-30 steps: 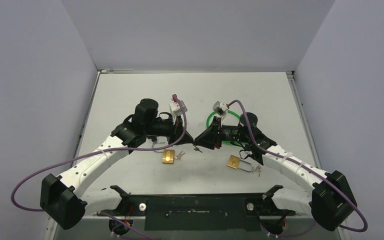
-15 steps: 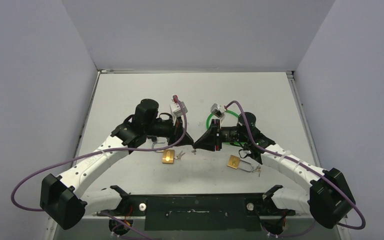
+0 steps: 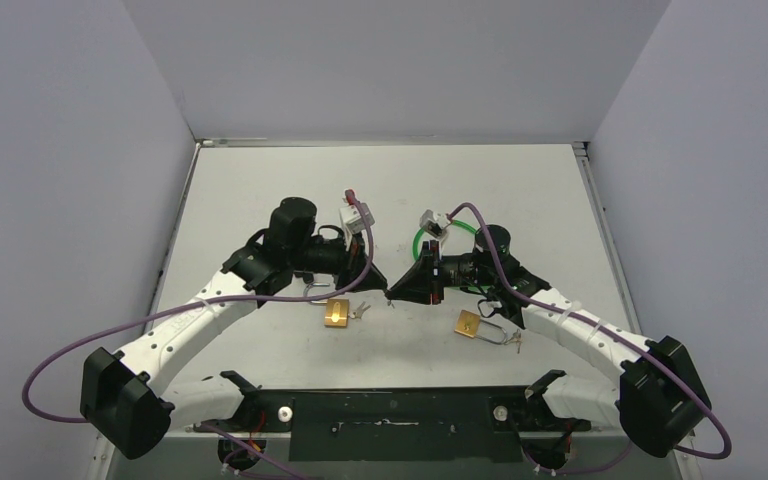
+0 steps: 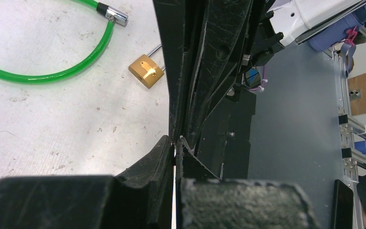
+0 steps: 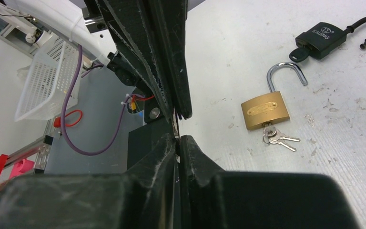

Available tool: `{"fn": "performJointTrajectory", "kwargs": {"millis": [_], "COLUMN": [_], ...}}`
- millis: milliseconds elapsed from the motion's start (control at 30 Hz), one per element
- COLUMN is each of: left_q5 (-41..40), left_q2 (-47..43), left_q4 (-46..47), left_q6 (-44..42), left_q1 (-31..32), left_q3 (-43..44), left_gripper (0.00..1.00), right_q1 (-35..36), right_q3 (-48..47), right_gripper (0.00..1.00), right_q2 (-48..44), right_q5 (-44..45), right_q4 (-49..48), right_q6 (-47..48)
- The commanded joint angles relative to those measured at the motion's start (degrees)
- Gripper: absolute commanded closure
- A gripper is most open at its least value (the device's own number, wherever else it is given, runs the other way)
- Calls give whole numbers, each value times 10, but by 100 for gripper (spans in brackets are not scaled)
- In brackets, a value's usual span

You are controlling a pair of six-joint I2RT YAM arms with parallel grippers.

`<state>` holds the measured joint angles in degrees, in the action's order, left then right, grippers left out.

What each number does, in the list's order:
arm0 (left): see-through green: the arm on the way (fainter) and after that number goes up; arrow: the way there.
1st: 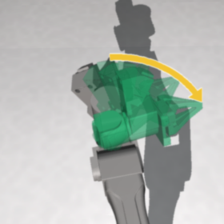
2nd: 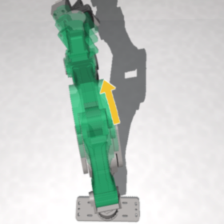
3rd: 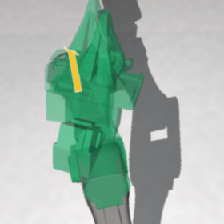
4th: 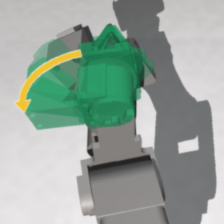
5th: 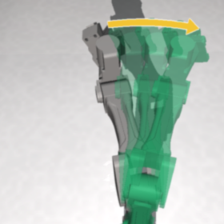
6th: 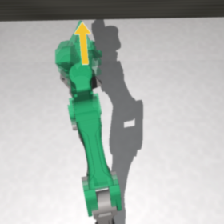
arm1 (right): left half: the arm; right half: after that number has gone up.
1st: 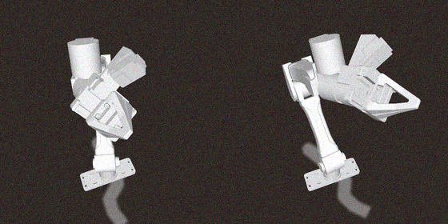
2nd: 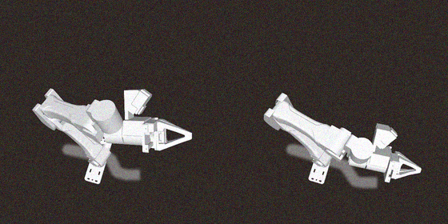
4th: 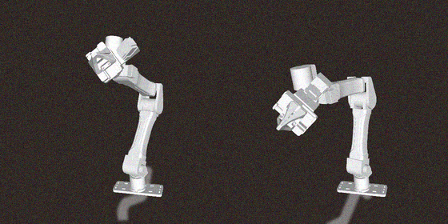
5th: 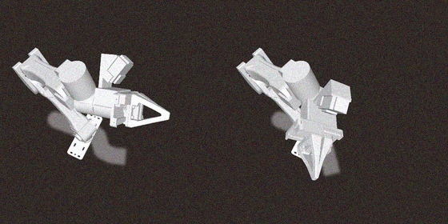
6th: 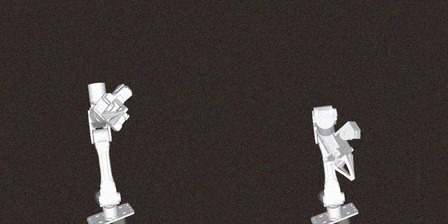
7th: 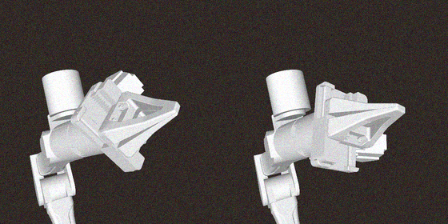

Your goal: Unlock with the key

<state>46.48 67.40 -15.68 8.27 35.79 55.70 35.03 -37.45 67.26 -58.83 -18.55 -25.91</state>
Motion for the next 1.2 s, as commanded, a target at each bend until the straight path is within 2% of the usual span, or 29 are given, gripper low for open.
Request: {"fn": "performJointTrajectory", "kwargs": {"millis": [0, 200, 233, 267, 300, 333, 367, 433, 633, 733, 800, 1000, 1167], "left_q5": [6, -18, -31, -44, -59, -73, -85, -114, -200, -253, -268, -299, -311], "left_q2": [-12, -9, -9, -9, -10, -11, -14, -19, -27, -16, 1, 99, 210], "left_q4": [36, 35, 33, 33, 33, 34, 38, 43, 63, 84, 120, 252, 296], "left_q6": [-3, 10, 14, 18, 21, 26, 30, 39, 59, 86, 123, 225, 221], "left_q1": [-5, -5, -6, -6, -8, -10, -13, -21, -33, -31, -25, 40, 87], "left_q3": [10, 13, 14, 16, 17, 15, 13, 8, 7, 3, -8, -22, 31], "left_gripper": [100, 100, 94, 80, 60, 47, 40, 32, 28, 28, 28, 30, 32], "right_q1": [6, 5, 5, 4, 3, 1, -1, -8, -61, -97, -118, -150, -163], "right_q3": [-5, 0, 1, 3, 6, 9, 10, 13, 32, 38, 35, 25, 35], "right_gripper": [100, 100, 100, 100, 100, 100, 100, 100, 100, 100, 100, 100, 100], "right_q2": [-9, -13, -13, -13, -13, -13, -13, -15, -37, -49, -53, -65, -97], "right_q5": [-2, 29, 39, 49, 61, 72, 81, 107, 179, 253, 337, 521, 606], "right_q4": [-22, -37, -38, -37, -35, -34, -30, -20, 2, 40, 83, 206, 266], "right_q6": [10, -2, -2, -2, -1, -2, -2, -3, -24, -37, -46, -85, -110]}}
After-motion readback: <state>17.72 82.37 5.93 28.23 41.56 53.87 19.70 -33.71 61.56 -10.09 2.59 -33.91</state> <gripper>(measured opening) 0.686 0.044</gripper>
